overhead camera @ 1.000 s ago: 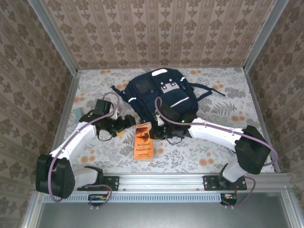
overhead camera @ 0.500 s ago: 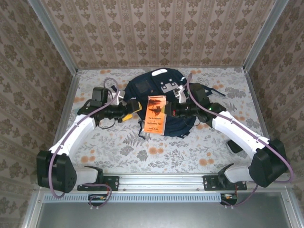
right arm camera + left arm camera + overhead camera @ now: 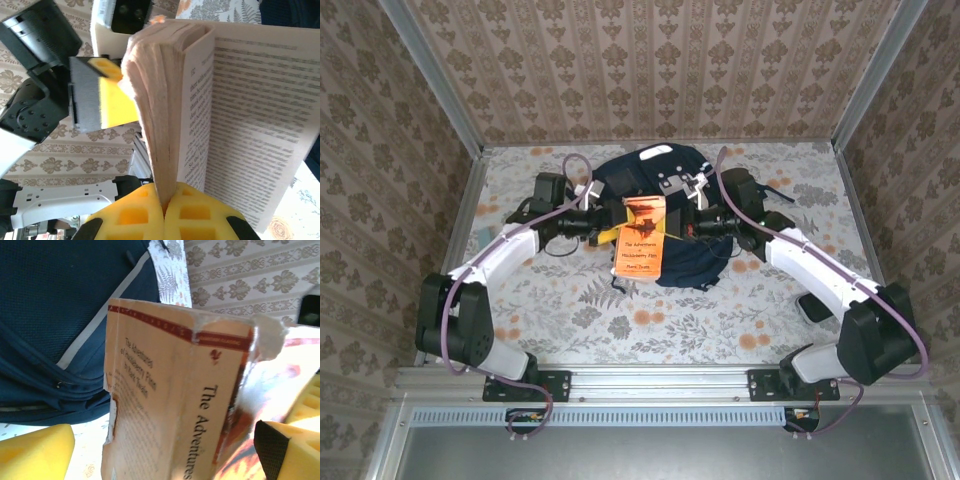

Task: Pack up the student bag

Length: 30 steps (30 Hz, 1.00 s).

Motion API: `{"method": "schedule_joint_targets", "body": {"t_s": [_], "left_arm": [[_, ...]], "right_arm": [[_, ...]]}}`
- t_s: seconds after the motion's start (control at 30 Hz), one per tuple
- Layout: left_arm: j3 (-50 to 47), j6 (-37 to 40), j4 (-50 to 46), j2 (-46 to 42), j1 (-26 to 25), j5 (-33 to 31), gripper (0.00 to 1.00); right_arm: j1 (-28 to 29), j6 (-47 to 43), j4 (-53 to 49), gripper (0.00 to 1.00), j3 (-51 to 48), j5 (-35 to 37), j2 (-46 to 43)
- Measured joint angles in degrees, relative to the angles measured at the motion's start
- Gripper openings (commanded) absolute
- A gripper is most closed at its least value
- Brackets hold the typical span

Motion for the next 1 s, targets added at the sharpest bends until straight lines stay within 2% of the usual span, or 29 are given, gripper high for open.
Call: {"method": "schedule_joint_targets", "body": {"t_s": [0.17,0.33,0.4,0.47,0.53,0.6,0.67,0.73,0.77,0.87,1.0], "left_arm": [[0.09,-0.46,2.80,-0.11,-1.05,1.97,0.76],[0.09,-0.48,3.54,-0.44,-1.75,2.23,0.53],[0.09,-0.55,3.58,-0.68,-1.73,2.21,0.47],[0.09,-0.63,3.65,-0.85,-1.68,1.90,0.37],[0.09,-1.07,3.93,-0.96,-1.73,1.88,0.29],[0.09,-1.42,4.31,-1.07,-1.73,1.73,0.24],[0.09,-1.90,4.42,-1.51,-1.86,0.96,0.21],[0.09,-2.58,4.46,-2.49,-1.97,-0.85,0.20],[0.09,-3.17,4.55,-3.04,-2.01,-1.90,0.20],[0.09,-5.97,6.08,-5.20,-2.03,-5.40,0.20],[0.09,-11.54,10.43,-7.72,-2.12,-10.88,0.20]], "right_arm": [[-0.74,0.81,0.31,0.03,0.00,-0.72,1.95],[-1.31,1.05,0.35,0.04,0.00,-0.74,2.40],[-1.60,1.03,0.31,0.05,0.00,-0.74,2.47],[-1.88,0.76,0.24,0.09,0.00,-0.70,2.47],[-2.14,0.33,-0.33,0.20,0.00,-0.61,2.47],[-2.32,-0.26,-1.01,0.36,0.00,0.15,2.47],[-2.60,-0.39,-2.05,0.52,-0.11,1.75,2.27],[-2.99,-0.28,-2.47,0.65,-1.14,4.17,0.74],[-3.08,0.09,-2.47,0.66,-1.99,5.31,-0.57],[-3.17,2.34,0.24,0.80,-6.36,8.15,-6.19],[-3.10,8.35,8.02,0.93,-14.19,11.93,-13.11]]}}
